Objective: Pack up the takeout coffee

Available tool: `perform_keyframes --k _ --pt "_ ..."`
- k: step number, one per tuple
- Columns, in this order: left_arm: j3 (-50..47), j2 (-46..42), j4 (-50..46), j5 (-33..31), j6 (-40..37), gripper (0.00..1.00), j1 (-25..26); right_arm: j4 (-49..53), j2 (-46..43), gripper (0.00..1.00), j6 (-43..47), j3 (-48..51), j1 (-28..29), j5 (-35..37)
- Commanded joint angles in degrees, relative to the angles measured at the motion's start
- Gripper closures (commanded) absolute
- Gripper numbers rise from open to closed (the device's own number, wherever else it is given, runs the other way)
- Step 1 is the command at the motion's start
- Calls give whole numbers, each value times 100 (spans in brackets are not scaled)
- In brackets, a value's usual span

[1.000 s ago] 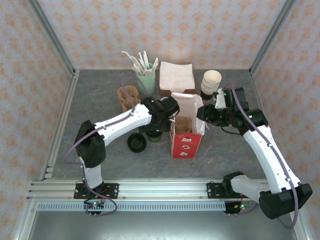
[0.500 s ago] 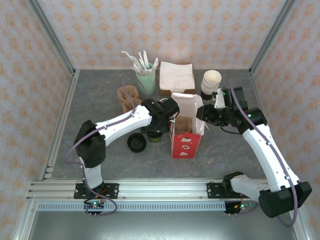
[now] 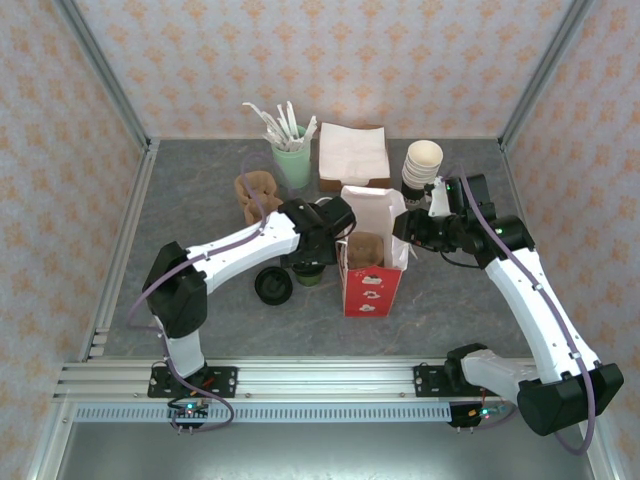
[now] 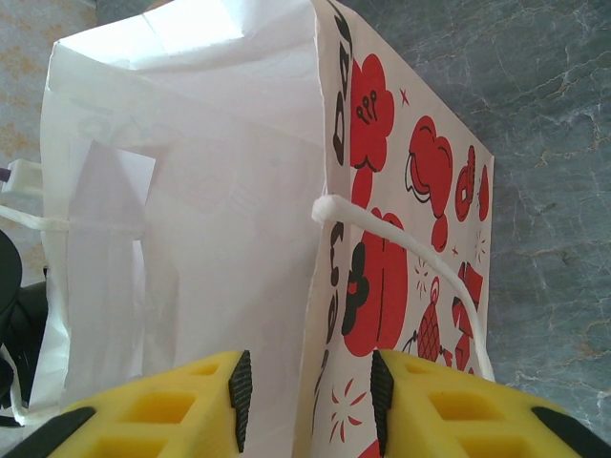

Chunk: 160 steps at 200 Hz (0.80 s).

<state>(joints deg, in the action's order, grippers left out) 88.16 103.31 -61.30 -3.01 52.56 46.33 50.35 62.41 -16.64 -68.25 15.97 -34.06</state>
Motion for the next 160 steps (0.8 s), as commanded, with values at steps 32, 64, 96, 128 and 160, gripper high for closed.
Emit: perform_keyframes --k 32,64,96,128,160 --pt "-70 -91 -97 63 26 35 -11 -15 -1 61 65 -126 -15 50" --pt "164 -214 -325 -48 -56 39 -14 -21 -1 63 67 -127 -15 40" --pt "419 -479 -726 -214 -57 39 -26 -23 -5 65 58 -129 -16 12" --pt "845 -791 -1330 -329 -13 39 -29 -3 -35 68 50 -126 -15 -20" --pt "1441 -1033 -2095 -388 71 40 -22 -19 -54 72 -13 -108 -19 -41"
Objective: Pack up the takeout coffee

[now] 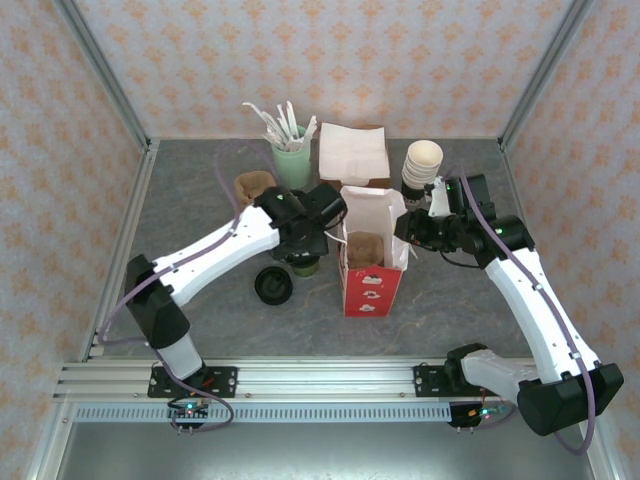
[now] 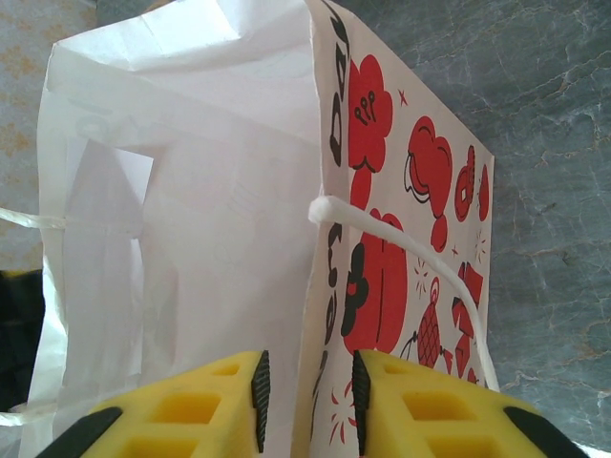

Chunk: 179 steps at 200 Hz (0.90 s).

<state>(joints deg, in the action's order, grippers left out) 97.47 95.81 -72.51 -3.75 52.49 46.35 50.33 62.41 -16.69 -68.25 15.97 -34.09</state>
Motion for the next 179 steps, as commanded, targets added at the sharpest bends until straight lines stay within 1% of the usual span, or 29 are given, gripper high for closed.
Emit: perform_keyframes --k 1,22,38,64,84,136,179 --pt "532 -292 -1001 -321 82 40 -22 -20 -54 72 -14 -104 -17 -42" --pt "1016 -413 -1455 -460 84 41 7 -83 -84 76 -92 -70 -6 -116" --pt "1453 -439 -1883 -603 85 41 31 -157 -128 81 -183 -24 3 -165" --pt "2283 -410 -2510 -772 68 42 59 -324 -244 87 -454 137 63 -219" --pt "3067 -284 -3021 -919 53 42 117 -490 -325 90 -727 232 154 -209" --pt "4101 -285 -3025 -829 38 43 289 -853 -375 93 -1267 389 525 10" --pt "4863 -186 -2993 -775 12 43 419 -1050 -361 94 -1488 426 739 174"
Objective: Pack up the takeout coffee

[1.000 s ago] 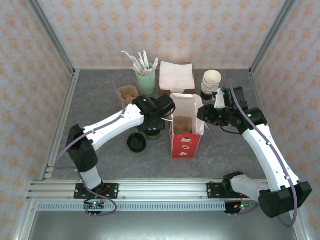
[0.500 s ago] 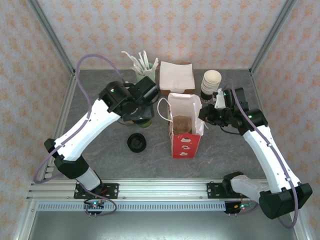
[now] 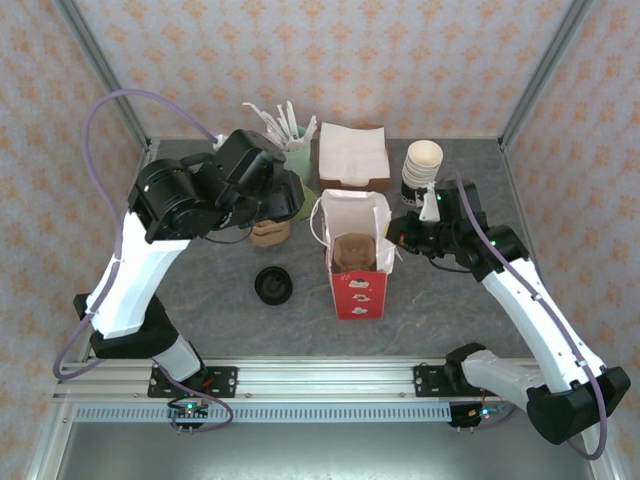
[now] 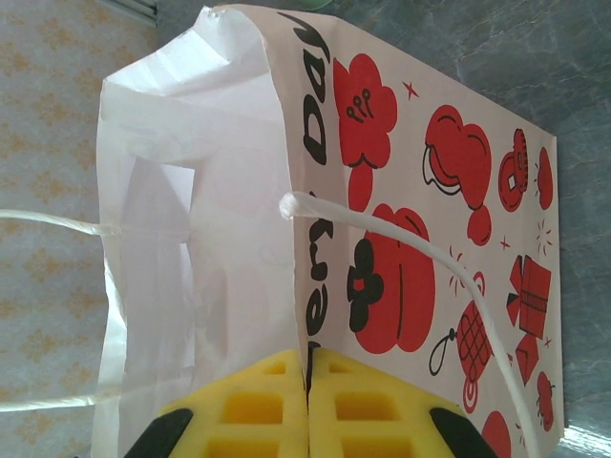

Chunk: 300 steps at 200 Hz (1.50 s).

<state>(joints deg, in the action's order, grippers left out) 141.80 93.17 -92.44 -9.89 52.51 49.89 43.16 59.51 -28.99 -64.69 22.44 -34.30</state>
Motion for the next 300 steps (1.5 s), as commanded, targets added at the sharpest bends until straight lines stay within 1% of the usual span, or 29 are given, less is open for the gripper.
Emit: perform_keyframes --k 1,34,58,107,148,193,239,258,300 --pt "438 79 -997 -157 7 43 69 -334 -71 94 -261 70 97 200" --pt "545 -9 -454 -13 -85 43 150 -424 -62 95 -327 70 157 265" --pt "561 32 -75 27 -176 43 324 -554 -37 95 -436 70 239 307" --pt "890 454 177 132 -351 43 620 -679 43 95 -547 59 423 354" --pt "867 501 598 289 -503 43 743 -794 69 96 -627 137 504 363" --pt "867 529 1117 302 -736 43 951 -896 174 96 -654 184 541 337" --pt "746 603 906 111 -690 43 964 -976 221 96 -645 132 536 289" --pt "619 657 736 -89 -638 43 968 -996 179 96 -618 144 540 267" --pt "709 1052 177 -267 -621 43 936 -1439 -47 96 -705 367 535 -68"
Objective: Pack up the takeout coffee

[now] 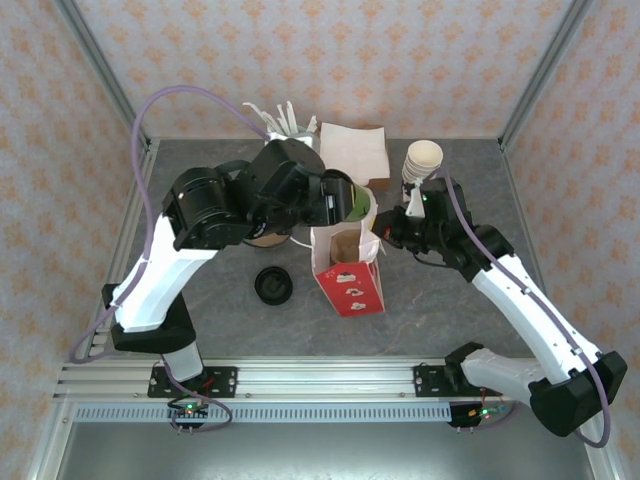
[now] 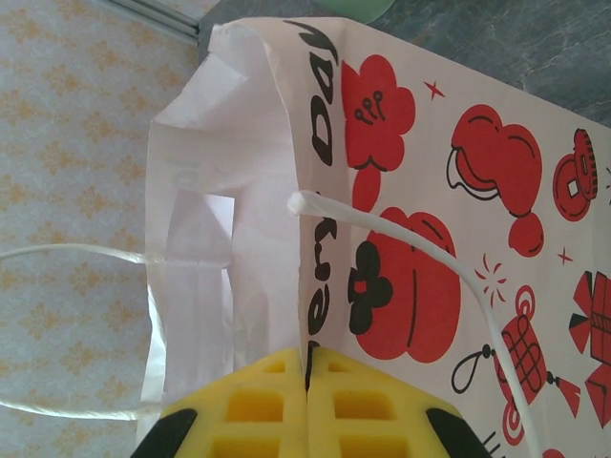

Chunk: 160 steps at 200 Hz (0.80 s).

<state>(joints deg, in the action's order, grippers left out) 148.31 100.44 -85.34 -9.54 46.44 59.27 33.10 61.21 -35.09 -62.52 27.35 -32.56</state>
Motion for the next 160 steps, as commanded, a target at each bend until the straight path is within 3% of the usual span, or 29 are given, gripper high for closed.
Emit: perform_keyframes --k 1,47,82,121,142,160 --pt "62 334 -544 -307 -13 43 -2 -444 -220 96 -99 156 42 -247" --pt "-161 539 -947 -289 -66 43 -345 -636 -273 96 -56 262 42 -776" --pt "-808 427 -632 155 -332 43 -792 -522 -246 96 -101 221 45 -1032" --pt "-899 709 -724 540 -510 43 -978 -404 -31 93 -243 213 46 -1540" --pt "-1087 789 -580 780 -612 43 -1011 -39 167 82 -82 45 44 -1721" --pt "-1207 861 -430 956 -684 43 -1062 335 286 60 172 -147 43 -1703"
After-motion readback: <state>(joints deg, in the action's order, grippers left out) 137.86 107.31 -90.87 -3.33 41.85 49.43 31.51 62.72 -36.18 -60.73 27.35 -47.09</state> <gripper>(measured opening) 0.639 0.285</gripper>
